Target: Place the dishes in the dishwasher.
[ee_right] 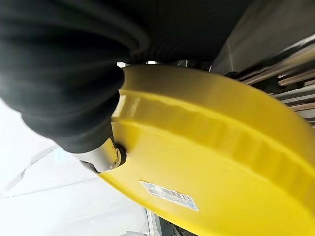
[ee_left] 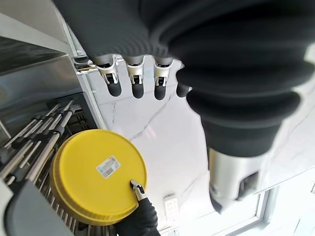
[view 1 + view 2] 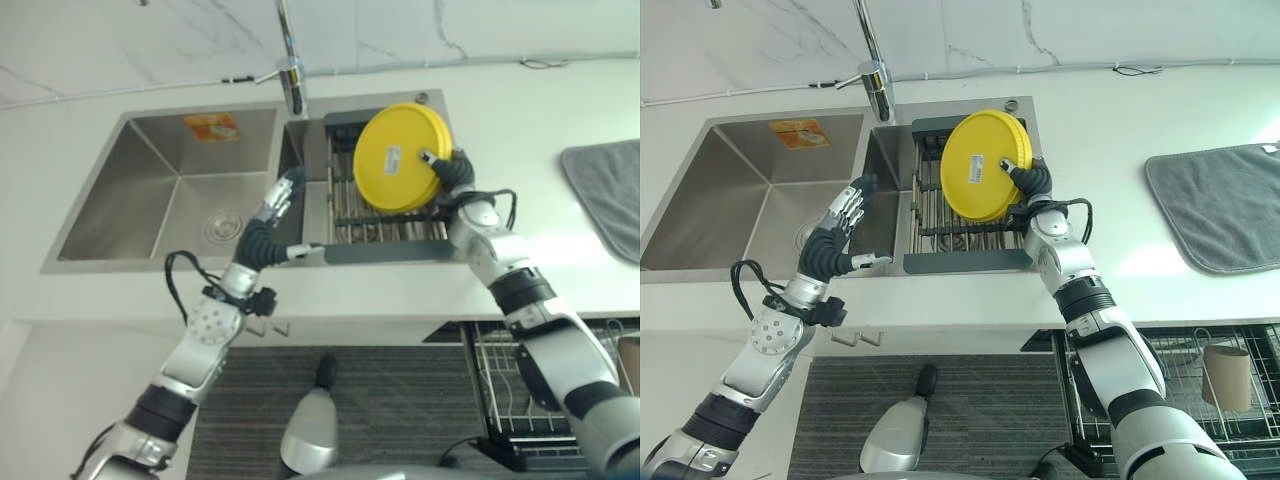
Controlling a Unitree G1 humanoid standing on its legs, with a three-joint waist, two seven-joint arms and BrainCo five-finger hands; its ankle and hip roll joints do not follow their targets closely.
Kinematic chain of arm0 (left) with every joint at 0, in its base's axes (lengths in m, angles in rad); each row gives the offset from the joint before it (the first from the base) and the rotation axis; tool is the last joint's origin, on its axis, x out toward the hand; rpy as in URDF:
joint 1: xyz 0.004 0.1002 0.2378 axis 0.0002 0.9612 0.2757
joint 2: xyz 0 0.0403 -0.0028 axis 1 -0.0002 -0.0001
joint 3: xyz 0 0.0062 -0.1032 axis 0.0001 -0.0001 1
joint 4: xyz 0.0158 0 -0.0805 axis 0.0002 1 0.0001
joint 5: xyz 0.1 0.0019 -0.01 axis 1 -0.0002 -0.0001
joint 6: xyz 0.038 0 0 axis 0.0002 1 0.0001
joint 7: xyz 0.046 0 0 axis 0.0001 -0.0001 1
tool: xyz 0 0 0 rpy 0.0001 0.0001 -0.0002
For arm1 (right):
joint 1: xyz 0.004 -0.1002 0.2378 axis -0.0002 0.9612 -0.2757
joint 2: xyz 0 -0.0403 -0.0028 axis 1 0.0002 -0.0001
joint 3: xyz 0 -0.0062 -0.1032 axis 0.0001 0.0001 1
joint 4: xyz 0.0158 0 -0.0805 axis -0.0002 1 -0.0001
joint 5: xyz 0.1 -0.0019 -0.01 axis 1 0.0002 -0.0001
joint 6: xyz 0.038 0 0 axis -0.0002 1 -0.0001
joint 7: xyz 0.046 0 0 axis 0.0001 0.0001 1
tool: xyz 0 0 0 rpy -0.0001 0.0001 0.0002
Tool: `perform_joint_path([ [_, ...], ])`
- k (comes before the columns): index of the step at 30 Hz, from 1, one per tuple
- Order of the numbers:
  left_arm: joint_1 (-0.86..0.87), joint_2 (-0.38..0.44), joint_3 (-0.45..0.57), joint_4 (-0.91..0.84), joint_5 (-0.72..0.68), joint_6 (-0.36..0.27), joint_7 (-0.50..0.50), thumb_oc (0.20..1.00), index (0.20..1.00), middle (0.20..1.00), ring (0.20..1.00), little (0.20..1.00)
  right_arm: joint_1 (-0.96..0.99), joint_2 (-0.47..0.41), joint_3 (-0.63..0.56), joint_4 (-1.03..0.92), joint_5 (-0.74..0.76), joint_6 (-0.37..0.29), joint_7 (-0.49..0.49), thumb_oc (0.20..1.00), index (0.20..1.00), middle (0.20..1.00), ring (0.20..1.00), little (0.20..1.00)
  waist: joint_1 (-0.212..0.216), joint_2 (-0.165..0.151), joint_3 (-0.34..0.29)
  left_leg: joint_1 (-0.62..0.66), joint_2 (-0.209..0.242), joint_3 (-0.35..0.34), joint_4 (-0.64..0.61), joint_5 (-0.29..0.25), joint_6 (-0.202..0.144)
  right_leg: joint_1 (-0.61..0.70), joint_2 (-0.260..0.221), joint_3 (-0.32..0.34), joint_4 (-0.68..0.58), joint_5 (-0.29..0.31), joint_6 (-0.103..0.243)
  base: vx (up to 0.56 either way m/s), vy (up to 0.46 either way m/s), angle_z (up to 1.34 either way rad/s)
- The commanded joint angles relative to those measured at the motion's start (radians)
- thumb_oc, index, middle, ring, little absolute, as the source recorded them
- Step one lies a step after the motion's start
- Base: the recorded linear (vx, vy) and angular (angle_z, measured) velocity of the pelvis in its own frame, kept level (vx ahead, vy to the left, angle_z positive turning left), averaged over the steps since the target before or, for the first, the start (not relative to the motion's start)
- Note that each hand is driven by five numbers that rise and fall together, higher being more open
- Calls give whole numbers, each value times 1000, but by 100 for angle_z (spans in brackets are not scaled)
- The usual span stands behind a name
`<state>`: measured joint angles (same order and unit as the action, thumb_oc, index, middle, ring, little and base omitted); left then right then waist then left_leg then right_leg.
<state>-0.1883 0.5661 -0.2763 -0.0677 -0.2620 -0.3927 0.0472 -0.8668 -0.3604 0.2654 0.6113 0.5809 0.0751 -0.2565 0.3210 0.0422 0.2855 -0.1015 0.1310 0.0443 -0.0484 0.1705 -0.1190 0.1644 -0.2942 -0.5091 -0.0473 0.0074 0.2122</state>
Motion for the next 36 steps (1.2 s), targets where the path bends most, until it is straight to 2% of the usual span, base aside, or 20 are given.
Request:
perform_joint_path([
  [1,-55,2,-7,-2,-15,-61,22,1000,1000,1000,1000,1000,-57,-33,2,-66,2,-92,6,200,200,200,200,200,24,2,-19,-12,-10,-21,65,-126,14,-84,-60,-6,179,-44,-14,0,0,0],
  [2,-54,-1,-6,-2,-16,-59,20,1000,1000,1000,1000,1000,-51,-30,-2,-73,35,-94,18,200,200,200,200,200,23,1,-21,-9,-10,-18,64,-126,14,-82,-61,-6,178,-43,-14,0,0,0],
  [4,-47,-4,-3,-5,-11,-59,16,1000,1000,1000,1000,1000,-17,-8,-24,-122,149,-152,40,200,200,200,200,200,16,-1,-28,3,-5,-9,55,-124,15,-76,-61,-7,173,-39,-13,0,0,0],
  [8,-14,-12,2,-6,-6,-51,24,1000,1000,1000,1000,1000,64,103,-84,-348,473,-280,62,200,200,200,200,200,-10,-3,-62,35,1,16,36,-125,22,-63,-57,6,151,-29,-8,15,-10,-10],
  [10,4,-19,3,-3,-3,-46,29,1000,1000,1000,1000,1000,105,146,-97,-452,557,-318,52,200,200,200,200,200,-27,-4,-83,50,9,32,25,-125,22,-60,-53,14,139,-26,-5,34,-3,-7],
  [14,23,-27,4,-7,7,-43,33,1000,1000,1000,1000,1000,152,169,-104,-551,597,-353,42,200,200,200,200,200,-47,-8,-97,65,18,50,11,-122,21,-56,-48,22,124,-22,-1,-9,-18,-13],
  [19,53,-32,13,-16,18,-38,38,1000,1000,1000,1000,1000,248,186,-100,-661,682,-388,117,200,200,200,200,200,-81,-15,-111,90,34,79,-7,-119,17,-55,-39,38,104,-18,3,-8,-23,-17],
  [22,65,-43,15,-15,30,-38,40,1000,1000,1000,1000,1000,328,186,-120,-727,714,-418,149,200,200,200,200,200,-113,-18,-116,99,45,103,-16,-116,15,-63,-33,49,99,-15,4,-45,-23,-14],
  [23,70,-51,17,-14,41,-43,43,1000,1000,1000,1000,1000,404,171,-144,-781,713,-433,160,200,200,200,200,200,-142,-21,-116,102,52,125,-20,-114,12,-73,-29,64,96,-13,7,-96,-50,-24],
  [24,73,-51,19,-14,41,-45,40,1000,1000,1000,1000,1000,422,167,-149,-790,712,-442,161,200,200,200,200,200,-150,-22,-115,103,54,130,-20,-114,12,-75,-29,68,96,-12,7,-100,-60,-18],
  [27,89,-51,34,-19,47,-54,47,1000,1000,1000,1000,1000,524,148,-182,-833,734,-441,210,200,200,200,200,200,-182,-28,-116,107,60,154,-19,-115,10,-84,-26,89,91,-7,11,-70,-64,-20],
  [29,115,-52,57,-33,50,-64,46,1000,1000,1000,1000,1000,641,134,-224,-872,766,-432,271,200,200,200,200,200,-222,-36,-119,119,68,183,-16,-121,8,-93,-21,115,78,1,14,-97,-159,-40],
  [31,125,-56,76,-36,56,-64,36,1000,1000,1000,1000,1000,696,130,-265,-879,760,-408,292,200,200,200,200,200,-258,-42,-122,135,72,204,-9,-131,6,-93,-10,141,65,5,12,-57,-176,-47],
  [36,138,-58,112,-61,62,-43,23,1000,1000,1000,1000,1000,763,129,-329,-879,764,-394,320,200,200,200,200,200,-315,-51,-127,154,68,232,30,-165,10,-96,10,192,51,7,4,-16,-130,-55],
])
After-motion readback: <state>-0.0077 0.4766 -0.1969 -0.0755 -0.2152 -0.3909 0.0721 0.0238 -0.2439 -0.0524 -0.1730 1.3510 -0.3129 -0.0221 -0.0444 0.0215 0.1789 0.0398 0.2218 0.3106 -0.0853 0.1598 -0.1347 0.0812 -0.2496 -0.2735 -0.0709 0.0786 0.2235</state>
